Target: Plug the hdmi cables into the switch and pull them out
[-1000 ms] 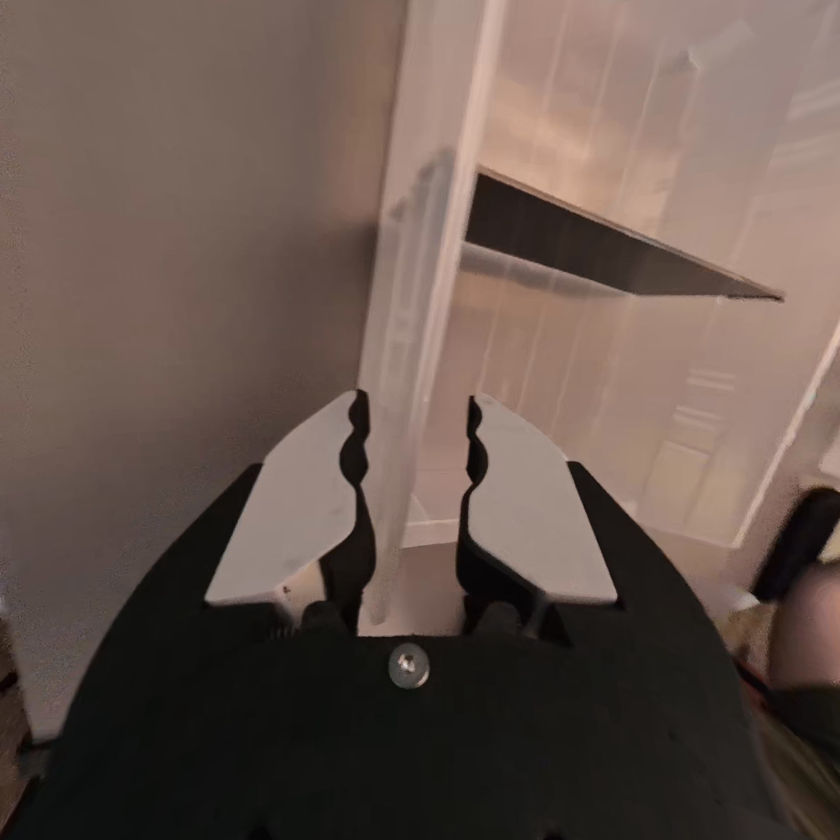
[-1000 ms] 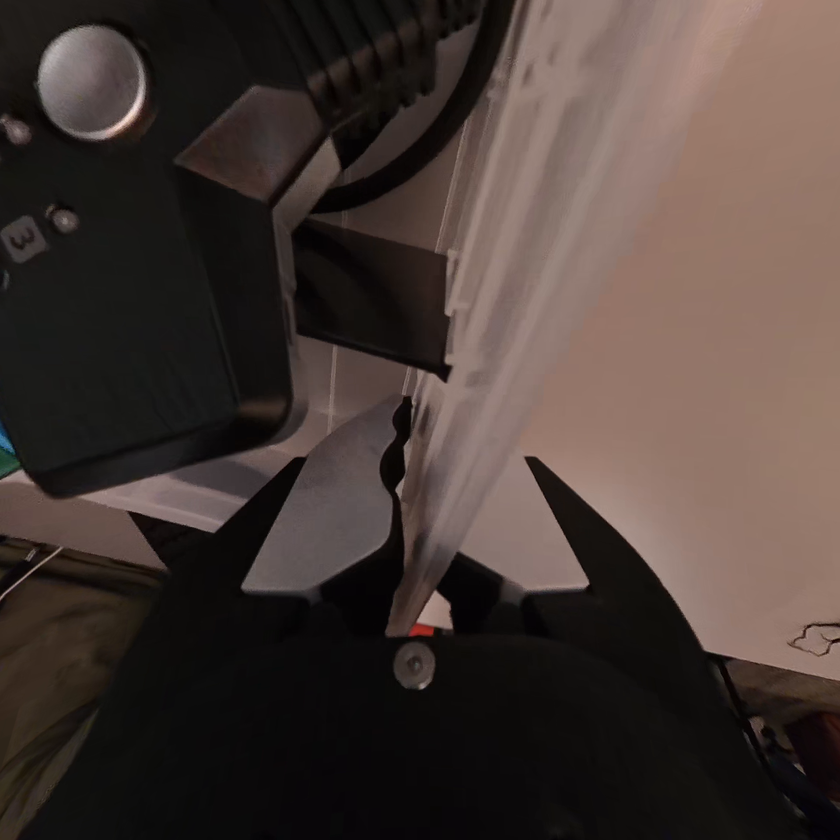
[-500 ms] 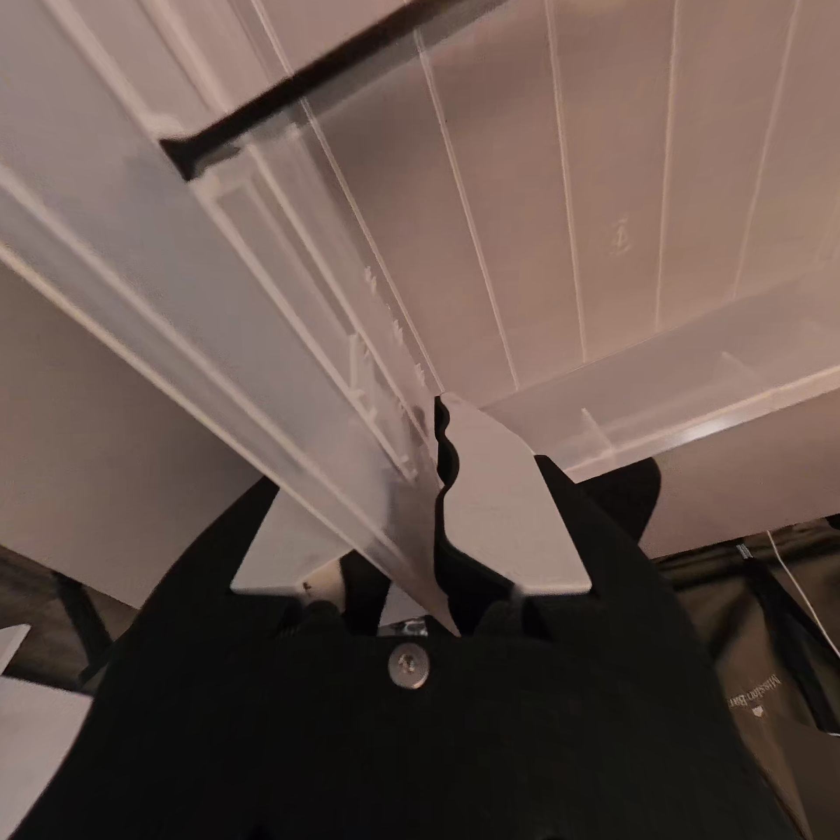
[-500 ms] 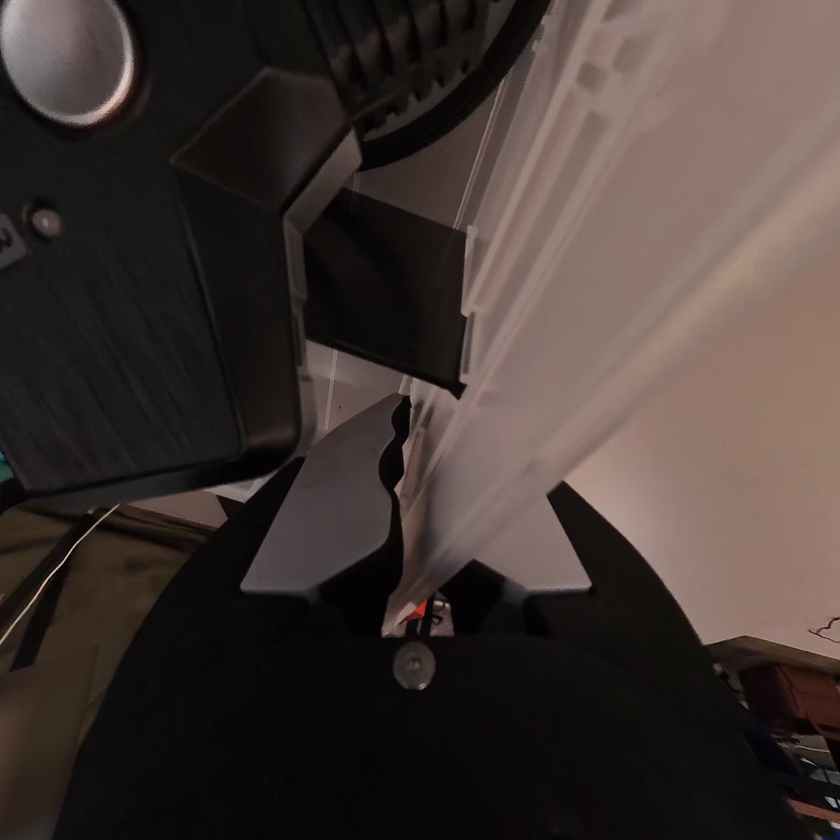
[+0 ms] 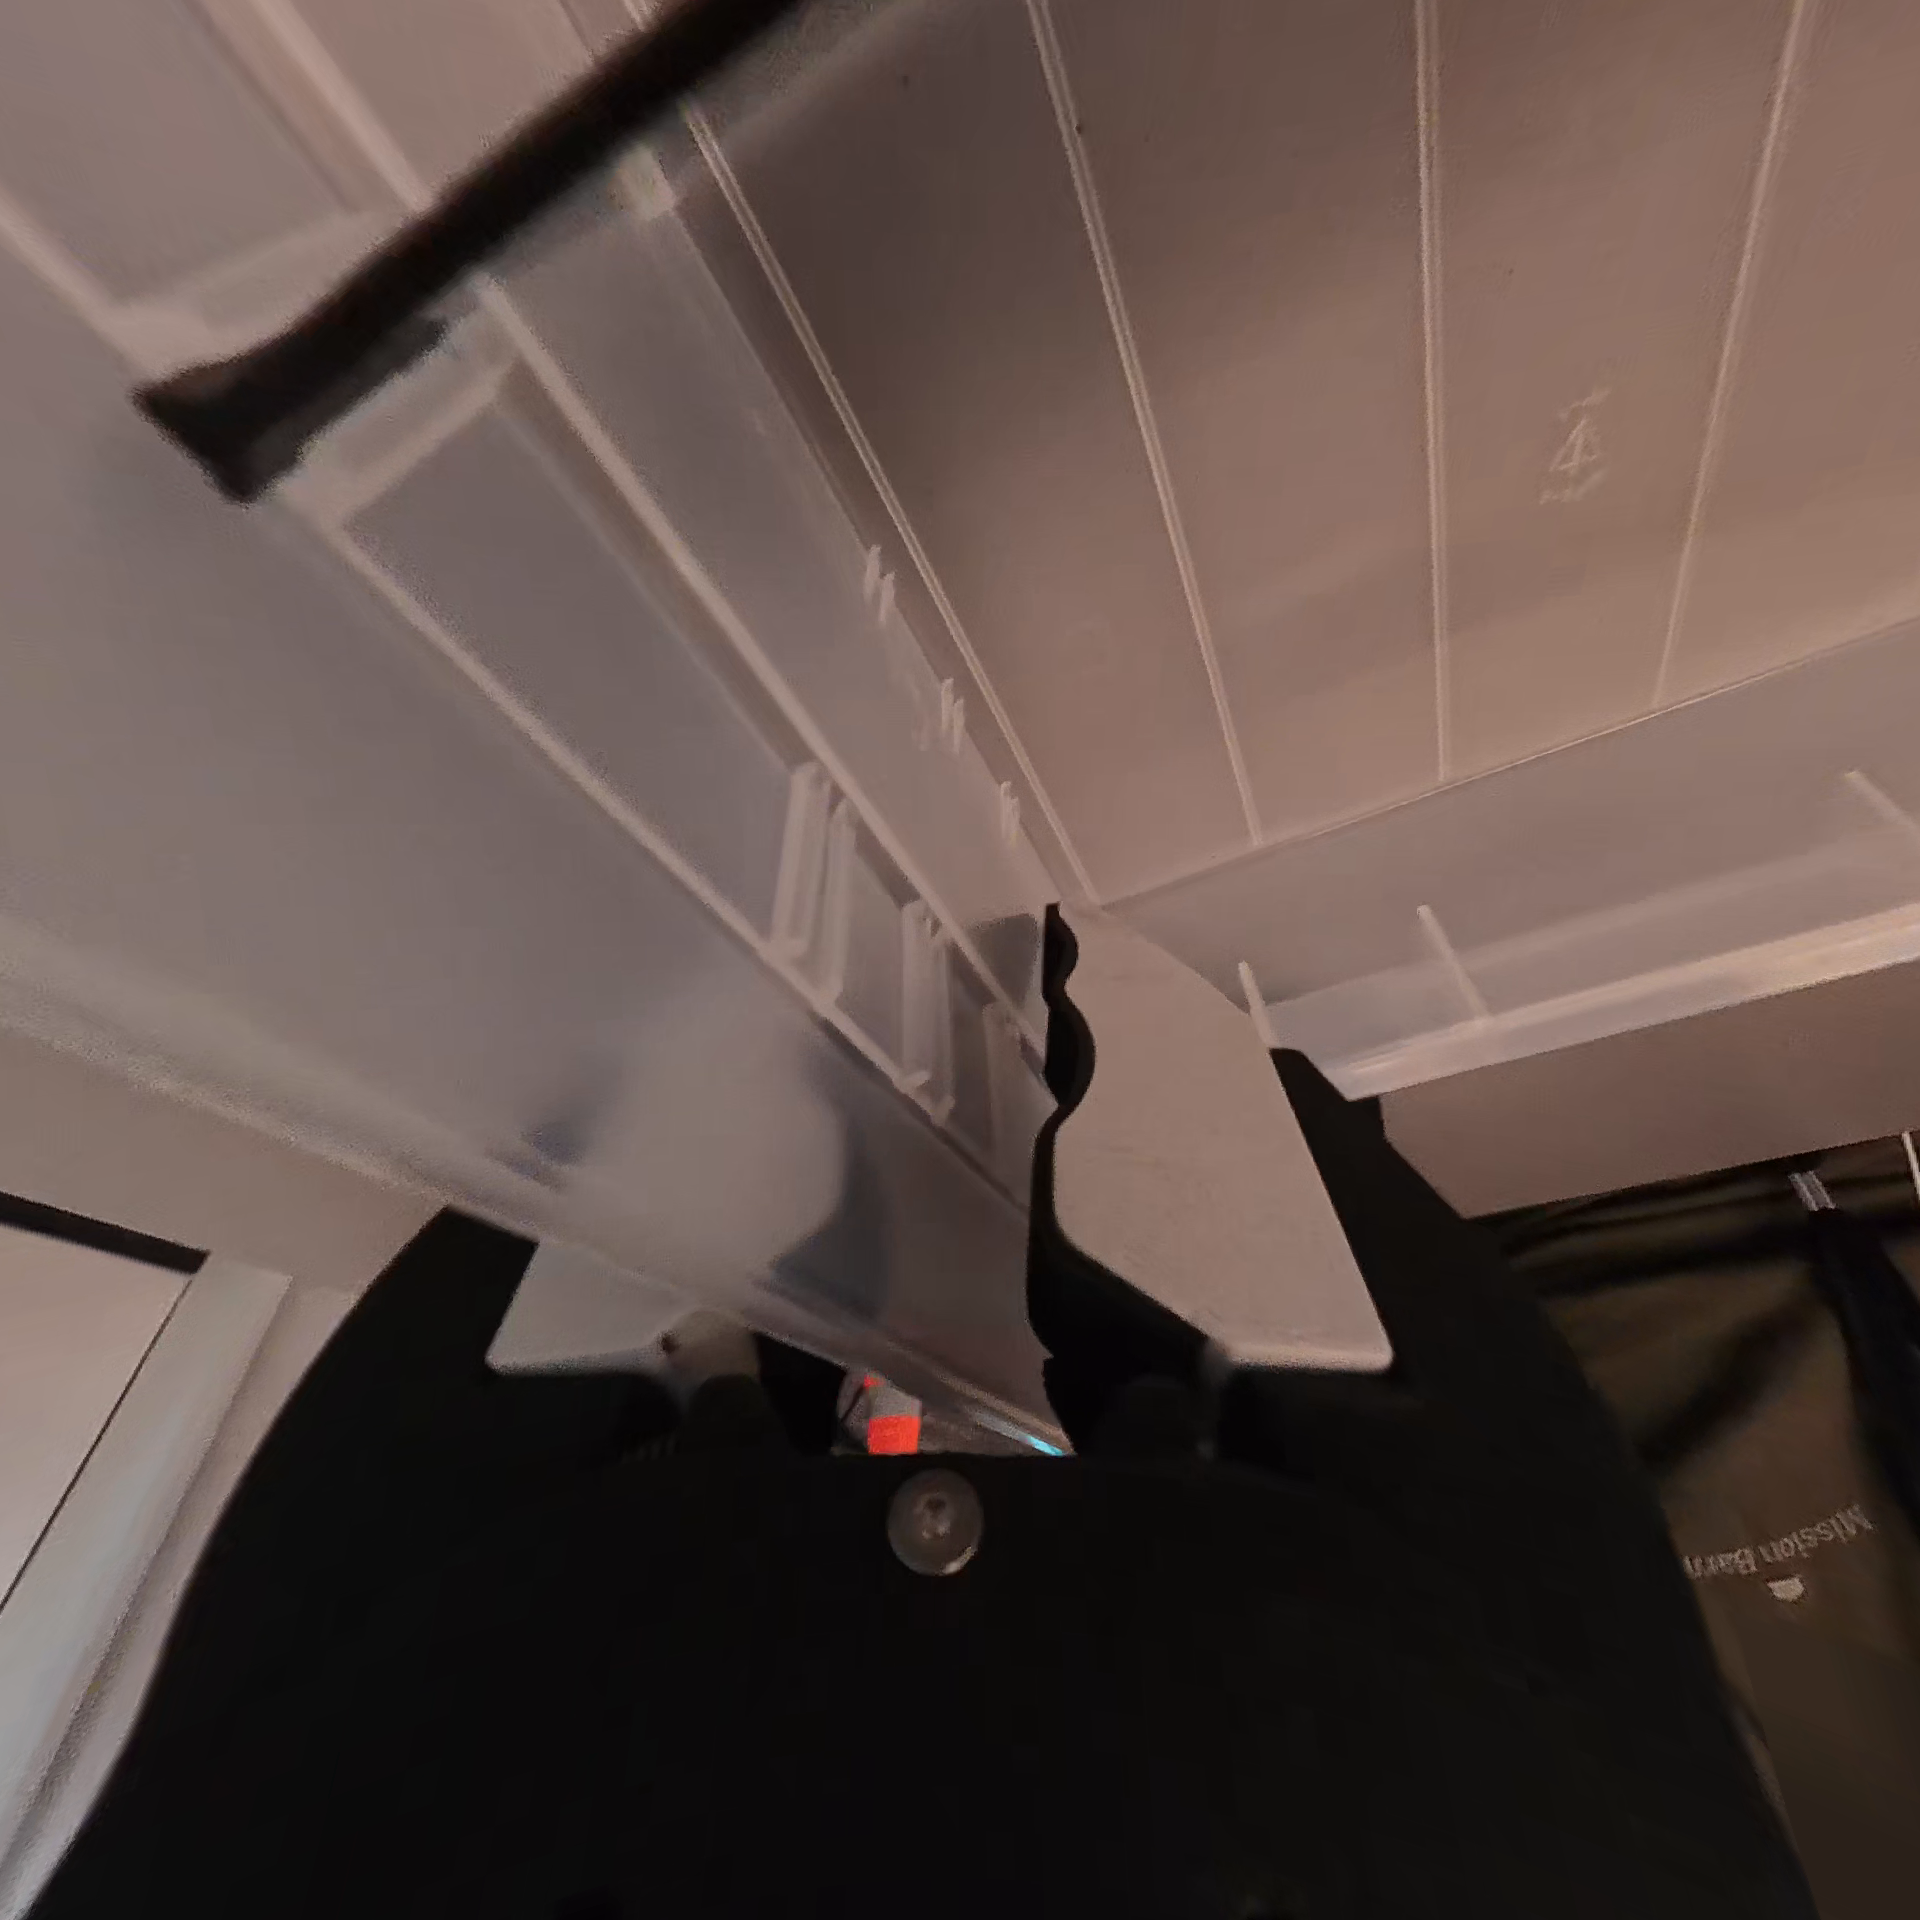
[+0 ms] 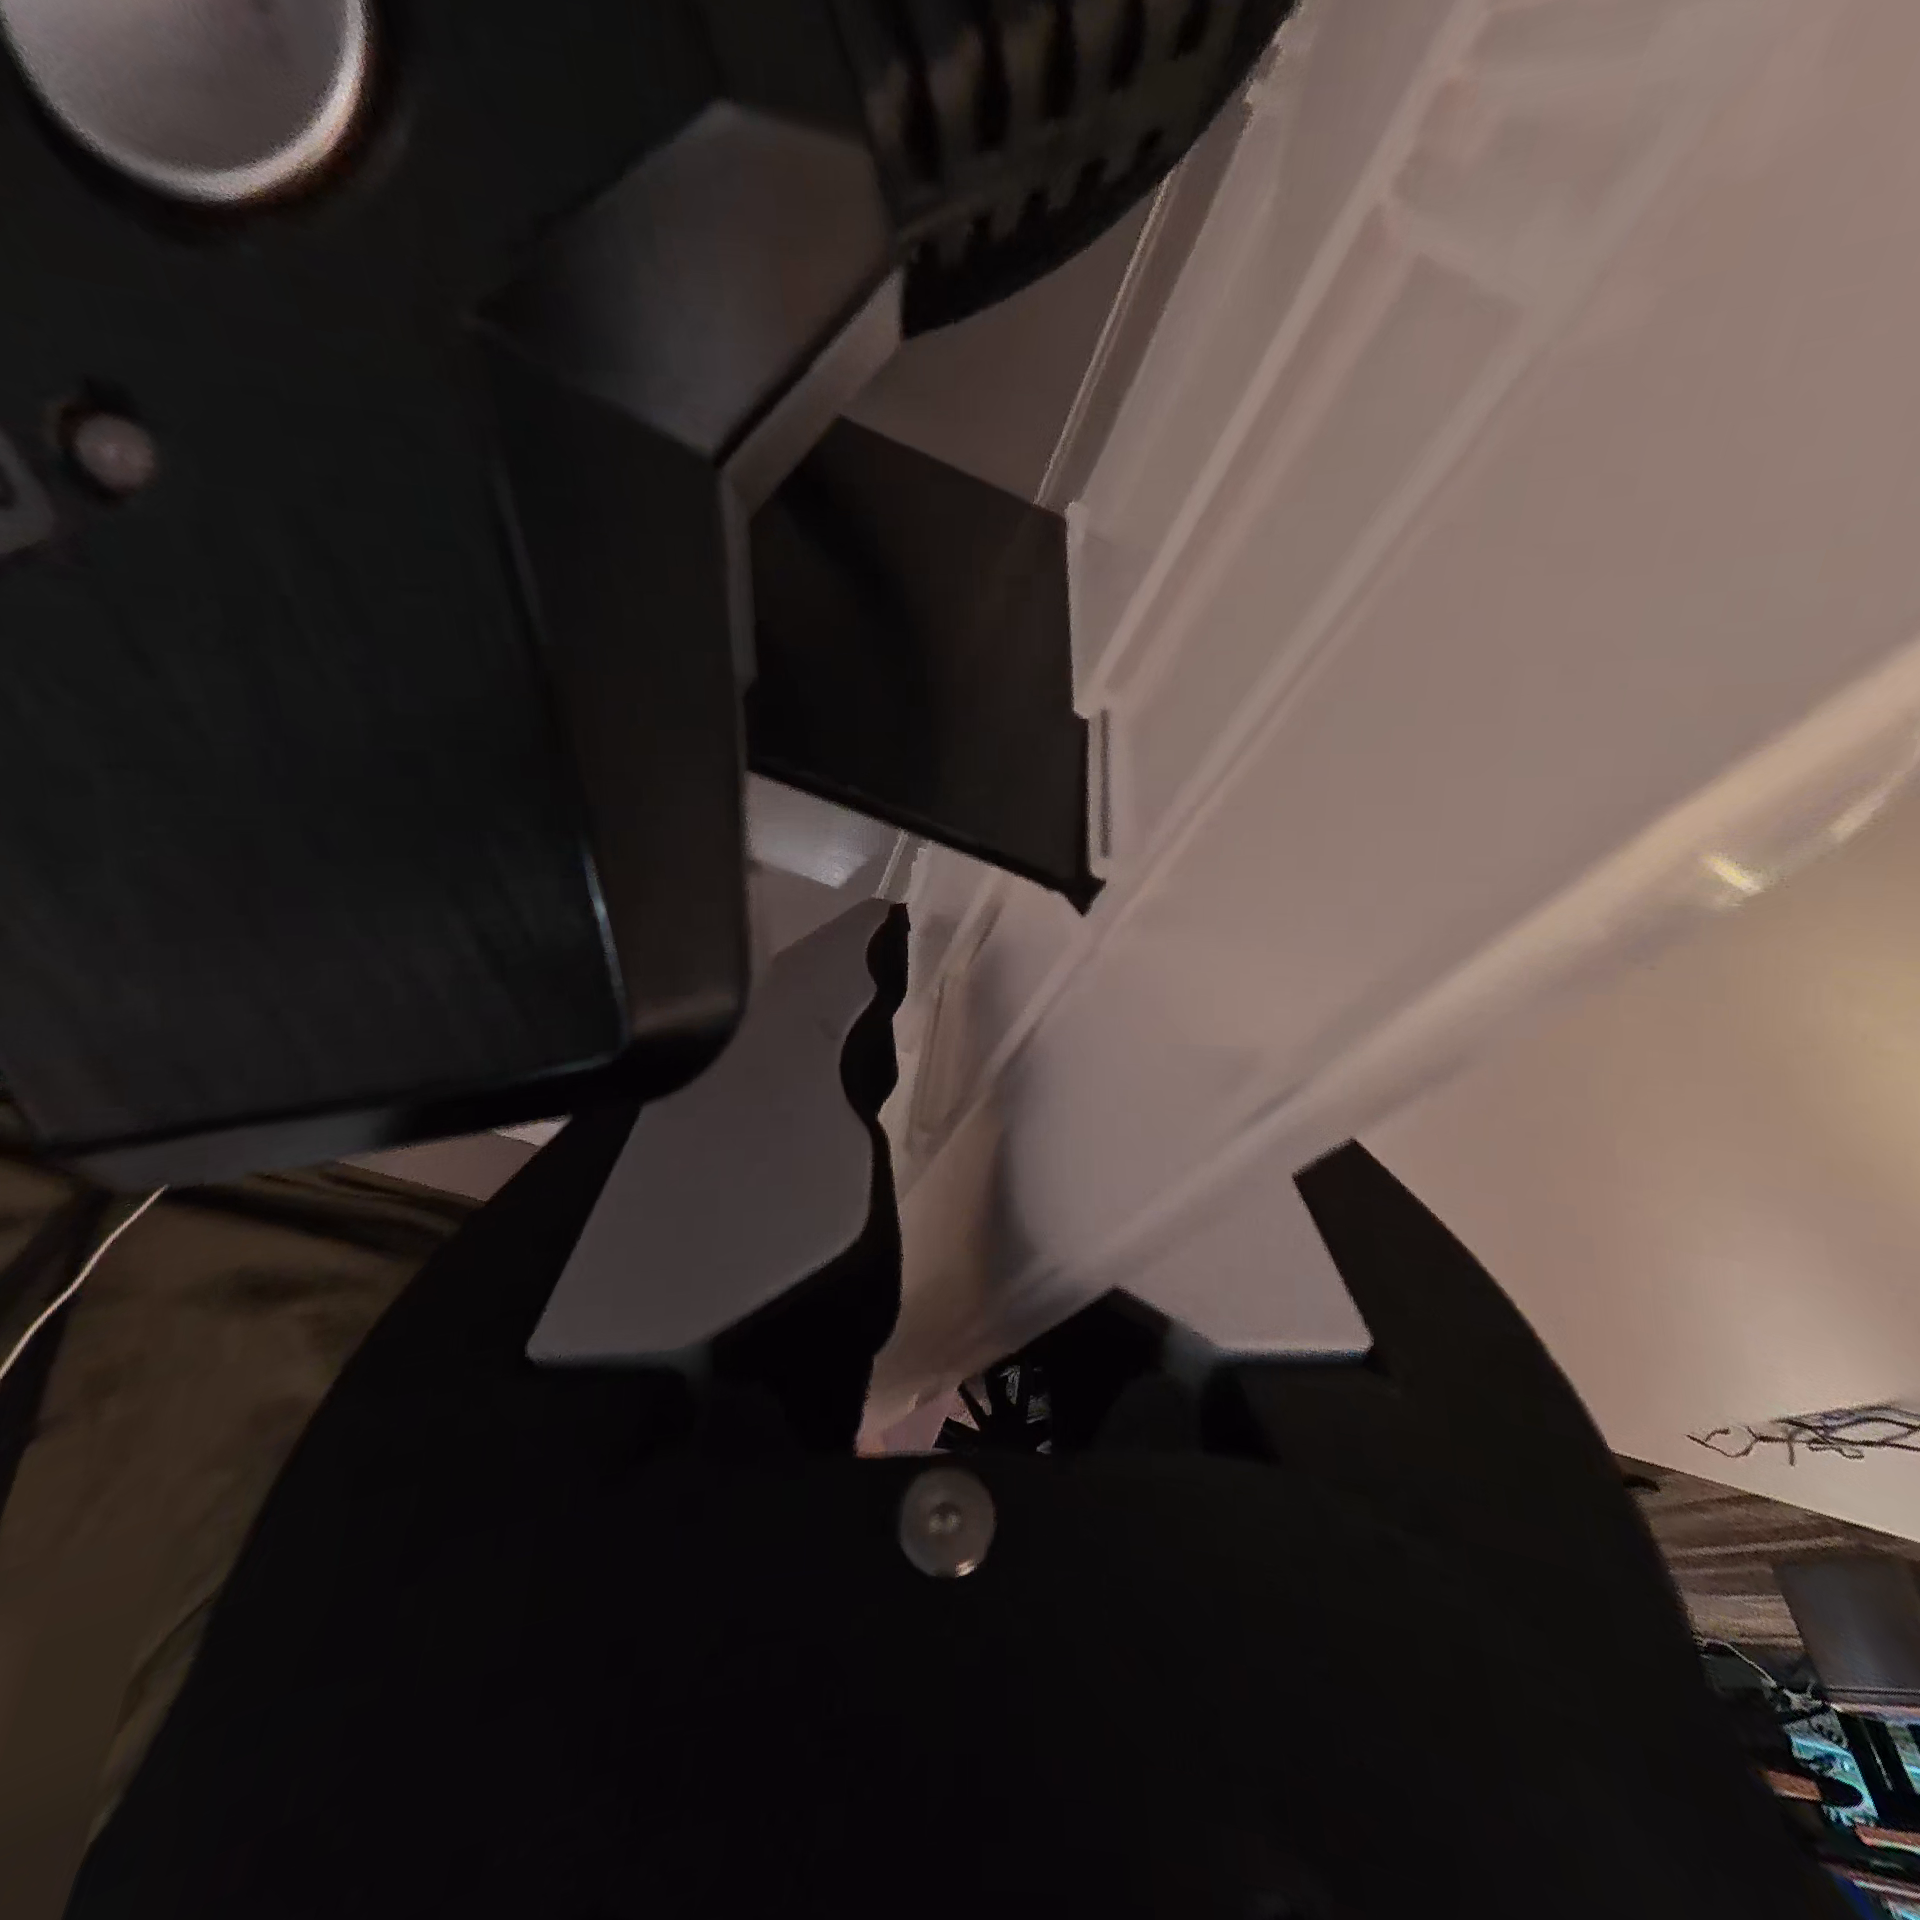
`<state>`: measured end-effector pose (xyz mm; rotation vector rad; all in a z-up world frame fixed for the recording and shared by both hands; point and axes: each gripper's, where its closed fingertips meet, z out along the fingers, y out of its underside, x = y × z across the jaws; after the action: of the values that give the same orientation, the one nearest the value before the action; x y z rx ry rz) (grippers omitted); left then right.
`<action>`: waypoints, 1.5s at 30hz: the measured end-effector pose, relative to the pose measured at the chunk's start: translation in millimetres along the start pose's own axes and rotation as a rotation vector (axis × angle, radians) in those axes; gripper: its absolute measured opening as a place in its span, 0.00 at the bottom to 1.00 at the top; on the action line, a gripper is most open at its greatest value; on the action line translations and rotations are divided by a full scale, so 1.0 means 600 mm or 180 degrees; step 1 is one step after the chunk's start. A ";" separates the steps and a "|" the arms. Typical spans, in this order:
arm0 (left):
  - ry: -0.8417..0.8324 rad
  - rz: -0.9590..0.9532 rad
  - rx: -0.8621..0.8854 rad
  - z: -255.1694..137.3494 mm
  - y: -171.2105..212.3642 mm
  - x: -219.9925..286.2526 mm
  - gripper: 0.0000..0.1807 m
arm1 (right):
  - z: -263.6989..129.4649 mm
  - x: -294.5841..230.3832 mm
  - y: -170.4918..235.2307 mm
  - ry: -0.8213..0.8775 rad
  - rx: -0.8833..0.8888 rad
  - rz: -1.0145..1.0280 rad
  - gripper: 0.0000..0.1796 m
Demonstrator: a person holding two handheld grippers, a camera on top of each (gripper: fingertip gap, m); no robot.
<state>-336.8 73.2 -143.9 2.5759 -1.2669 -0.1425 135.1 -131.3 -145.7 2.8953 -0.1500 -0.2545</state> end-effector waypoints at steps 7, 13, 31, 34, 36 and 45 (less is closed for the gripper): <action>0.0008 -0.0015 0.0163 -0.026 0.007 0.004 0.26 | -0.025 0.000 -0.005 -0.0027 0.0217 0.0095 0.17; -0.0530 -0.0097 0.1101 -0.123 0.006 -0.020 0.28 | -0.118 0.006 -0.024 0.0290 0.1109 0.0097 0.20; -0.3453 -0.0245 0.3040 -0.408 -0.010 -0.089 0.33 | -0.300 -0.574 -0.056 -0.0948 0.4357 -0.2859 0.40; -0.3455 -0.0283 0.3381 -0.436 -0.004 -0.074 0.33 | -0.237 -0.583 -0.111 -0.0268 0.4143 -0.2703 0.35; -0.3402 -0.0250 0.3478 -0.441 -0.003 -0.064 0.34 | -0.209 -0.563 -0.143 0.0289 0.4012 -0.2589 0.30; -0.3369 -0.0182 0.3571 -0.450 -0.003 -0.048 0.33 | -0.103 -0.493 -0.172 0.0342 0.2713 -0.1923 0.24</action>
<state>-297.8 149.3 114.0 3.6411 -1.9937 -1.2733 -135.2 18.2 -63.5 3.7038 0.8490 -0.1485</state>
